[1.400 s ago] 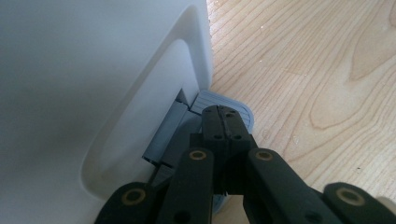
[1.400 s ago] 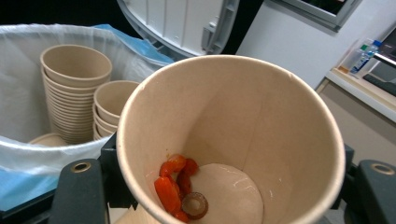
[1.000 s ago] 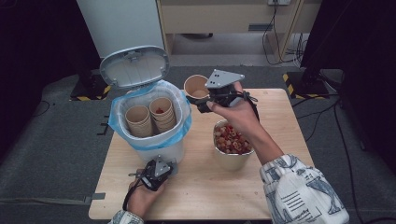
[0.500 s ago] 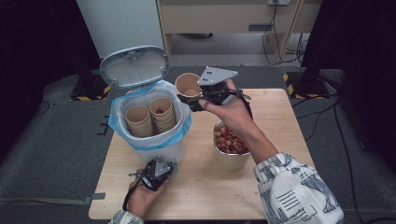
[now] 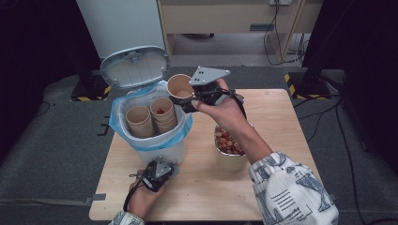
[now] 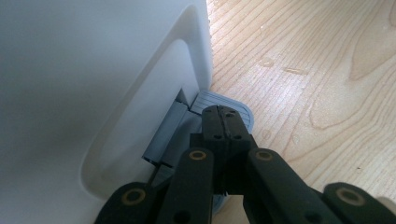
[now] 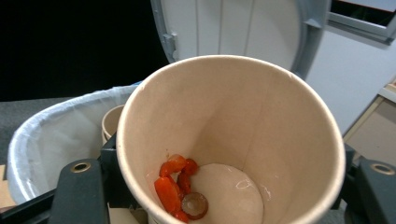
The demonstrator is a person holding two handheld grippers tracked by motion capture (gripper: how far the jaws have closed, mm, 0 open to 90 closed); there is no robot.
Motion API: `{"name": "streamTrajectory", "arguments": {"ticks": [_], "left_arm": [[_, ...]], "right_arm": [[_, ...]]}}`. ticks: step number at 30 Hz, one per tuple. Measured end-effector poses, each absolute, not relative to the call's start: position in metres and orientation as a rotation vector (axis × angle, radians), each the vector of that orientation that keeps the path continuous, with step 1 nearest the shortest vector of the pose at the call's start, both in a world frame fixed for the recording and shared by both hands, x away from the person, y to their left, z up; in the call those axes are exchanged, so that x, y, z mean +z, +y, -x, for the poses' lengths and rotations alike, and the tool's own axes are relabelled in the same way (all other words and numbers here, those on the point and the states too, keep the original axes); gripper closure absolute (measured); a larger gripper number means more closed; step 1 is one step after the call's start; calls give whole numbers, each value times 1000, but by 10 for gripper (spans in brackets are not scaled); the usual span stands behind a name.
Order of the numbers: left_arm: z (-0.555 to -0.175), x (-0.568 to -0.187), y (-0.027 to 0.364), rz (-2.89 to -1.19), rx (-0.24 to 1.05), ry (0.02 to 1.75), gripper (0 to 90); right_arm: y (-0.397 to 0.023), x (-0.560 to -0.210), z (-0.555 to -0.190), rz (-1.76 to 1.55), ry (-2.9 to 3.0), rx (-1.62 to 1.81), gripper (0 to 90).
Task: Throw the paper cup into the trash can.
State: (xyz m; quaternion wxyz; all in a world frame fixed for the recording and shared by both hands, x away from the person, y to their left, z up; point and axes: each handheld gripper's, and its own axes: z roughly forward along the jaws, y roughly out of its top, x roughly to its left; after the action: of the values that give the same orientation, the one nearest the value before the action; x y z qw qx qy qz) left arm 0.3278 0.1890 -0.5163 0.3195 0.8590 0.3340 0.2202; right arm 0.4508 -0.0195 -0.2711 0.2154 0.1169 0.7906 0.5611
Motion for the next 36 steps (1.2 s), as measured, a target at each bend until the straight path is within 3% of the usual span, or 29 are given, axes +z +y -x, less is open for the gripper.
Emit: {"name": "streamTrajectory", "arguments": {"ticks": [36], "left_arm": [[-328,-516,189,-2258,577,877,898]], "right_arm": [[28,-300,-451,-320,2341,1592,281]]}}
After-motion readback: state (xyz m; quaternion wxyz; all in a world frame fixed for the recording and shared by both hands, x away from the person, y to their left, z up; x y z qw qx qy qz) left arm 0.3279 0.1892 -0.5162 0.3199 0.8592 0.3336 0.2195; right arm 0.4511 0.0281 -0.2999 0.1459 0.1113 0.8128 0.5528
